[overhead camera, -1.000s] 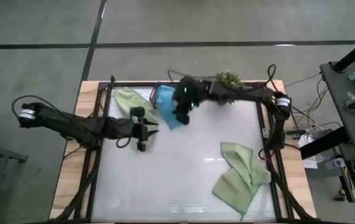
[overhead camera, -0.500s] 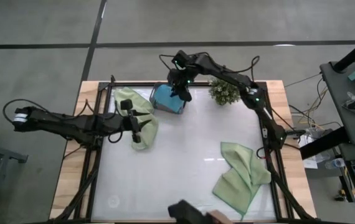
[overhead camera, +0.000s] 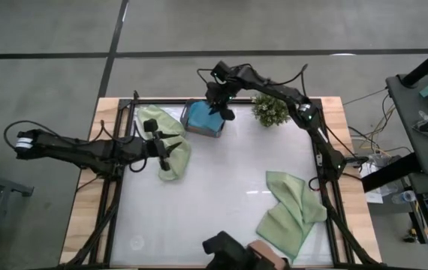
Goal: Fold microfiber towels
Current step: Put the folded blue microfiber towel into the black bin
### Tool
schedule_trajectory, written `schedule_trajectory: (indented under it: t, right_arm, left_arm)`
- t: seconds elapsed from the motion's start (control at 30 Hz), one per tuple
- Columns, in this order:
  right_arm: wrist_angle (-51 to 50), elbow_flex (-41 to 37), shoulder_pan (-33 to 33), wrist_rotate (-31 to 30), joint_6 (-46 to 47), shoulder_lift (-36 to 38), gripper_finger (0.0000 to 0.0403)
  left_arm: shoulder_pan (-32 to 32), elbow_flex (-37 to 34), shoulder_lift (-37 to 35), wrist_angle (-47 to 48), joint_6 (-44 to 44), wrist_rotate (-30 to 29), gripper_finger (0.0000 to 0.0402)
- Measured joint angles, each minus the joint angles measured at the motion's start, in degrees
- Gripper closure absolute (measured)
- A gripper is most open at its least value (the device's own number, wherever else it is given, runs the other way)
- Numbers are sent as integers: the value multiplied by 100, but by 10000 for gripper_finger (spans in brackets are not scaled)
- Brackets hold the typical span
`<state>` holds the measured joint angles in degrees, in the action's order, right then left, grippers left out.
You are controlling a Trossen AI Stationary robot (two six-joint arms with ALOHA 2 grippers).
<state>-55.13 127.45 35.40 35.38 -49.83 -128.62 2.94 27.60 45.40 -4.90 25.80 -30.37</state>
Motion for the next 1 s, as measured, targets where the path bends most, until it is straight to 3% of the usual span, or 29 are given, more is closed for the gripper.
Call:
schedule_trajectory:
  t: [0.27, 0.63, 1.0]
  right_arm:
    - [628, -142, -158, -499, -182, 2, 381]
    - [723, -134, -204, -631, 58, -52, 311]
    - [793, -13, -200, -1168, 182, -52, 256]
  left_arm:
    - [0, -3, 24, -34, 7, -18, 285]
    - [-3, -3, 92, -37, 7, -15, 285]
    - [-151, 0, 454, -92, 5, -13, 285]
